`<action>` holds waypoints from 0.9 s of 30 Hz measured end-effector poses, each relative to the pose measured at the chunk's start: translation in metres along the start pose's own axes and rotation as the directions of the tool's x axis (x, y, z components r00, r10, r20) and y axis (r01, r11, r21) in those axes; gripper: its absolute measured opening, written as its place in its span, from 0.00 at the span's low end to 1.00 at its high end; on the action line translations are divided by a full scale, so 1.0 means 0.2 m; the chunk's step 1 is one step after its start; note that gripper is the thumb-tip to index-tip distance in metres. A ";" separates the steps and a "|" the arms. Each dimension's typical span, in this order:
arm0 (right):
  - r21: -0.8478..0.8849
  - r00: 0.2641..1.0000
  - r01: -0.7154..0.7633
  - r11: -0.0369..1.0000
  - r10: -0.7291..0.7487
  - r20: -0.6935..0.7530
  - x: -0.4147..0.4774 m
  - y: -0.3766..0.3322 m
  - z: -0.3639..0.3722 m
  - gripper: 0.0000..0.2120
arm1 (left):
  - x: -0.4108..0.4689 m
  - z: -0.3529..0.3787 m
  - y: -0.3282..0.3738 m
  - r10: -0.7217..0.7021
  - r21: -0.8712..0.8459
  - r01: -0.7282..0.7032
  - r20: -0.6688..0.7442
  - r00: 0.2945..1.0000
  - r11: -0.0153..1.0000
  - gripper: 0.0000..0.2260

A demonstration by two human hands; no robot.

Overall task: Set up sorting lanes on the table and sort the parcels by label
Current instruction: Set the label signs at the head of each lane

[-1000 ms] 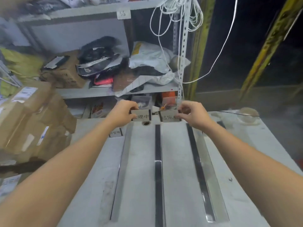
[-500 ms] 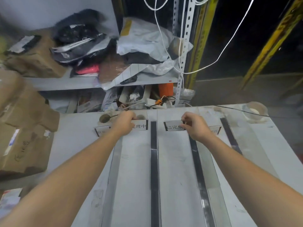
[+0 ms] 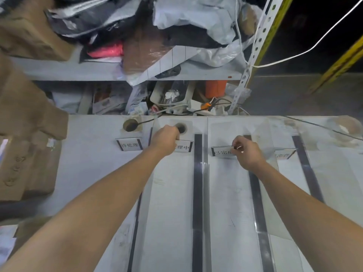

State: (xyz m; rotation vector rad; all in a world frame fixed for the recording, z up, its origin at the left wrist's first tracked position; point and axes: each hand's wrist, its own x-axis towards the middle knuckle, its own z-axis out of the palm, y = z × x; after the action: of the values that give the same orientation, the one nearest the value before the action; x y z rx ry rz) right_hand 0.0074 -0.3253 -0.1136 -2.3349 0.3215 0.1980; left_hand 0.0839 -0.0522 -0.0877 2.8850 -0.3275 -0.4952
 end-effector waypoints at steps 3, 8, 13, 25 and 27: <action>-0.018 0.999 -0.038 0.999 0.037 -0.026 0.02 0.01 0.04 0.07 | 0.02 0.02 -0.01 -0.004 0.012 0.004 0.023 1.000 1.000 0.08; -0.074 0.994 -0.098 0.992 0.094 -0.057 0.04 0.00 0.06 0.07 | 0.04 0.04 -0.01 -0.003 0.061 0.000 0.046 0.999 0.998 0.07; -0.151 0.991 -0.127 0.980 0.121 -0.051 0.01 -0.04 0.05 0.11 | 0.02 0.03 -0.01 0.019 0.085 -0.024 0.049 0.999 0.996 0.07; -0.517 0.983 0.162 0.841 -0.186 0.005 -0.42 -0.64 -0.09 0.27 | -0.46 -0.36 -0.07 0.104 0.154 -0.074 -0.192 0.976 0.985 0.24; -0.529 0.969 0.219 0.820 -0.245 0.022 -0.54 -0.74 -0.08 0.27 | -0.64 -0.43 -0.11 0.091 0.169 -0.053 -0.226 0.970 0.984 0.23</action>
State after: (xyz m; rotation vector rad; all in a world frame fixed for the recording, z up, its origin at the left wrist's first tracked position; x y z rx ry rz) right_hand -0.0523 -0.2164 0.0228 -2.9046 -0.0103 0.1191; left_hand 0.0000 0.0132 0.0261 3.0319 -0.4517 -0.1191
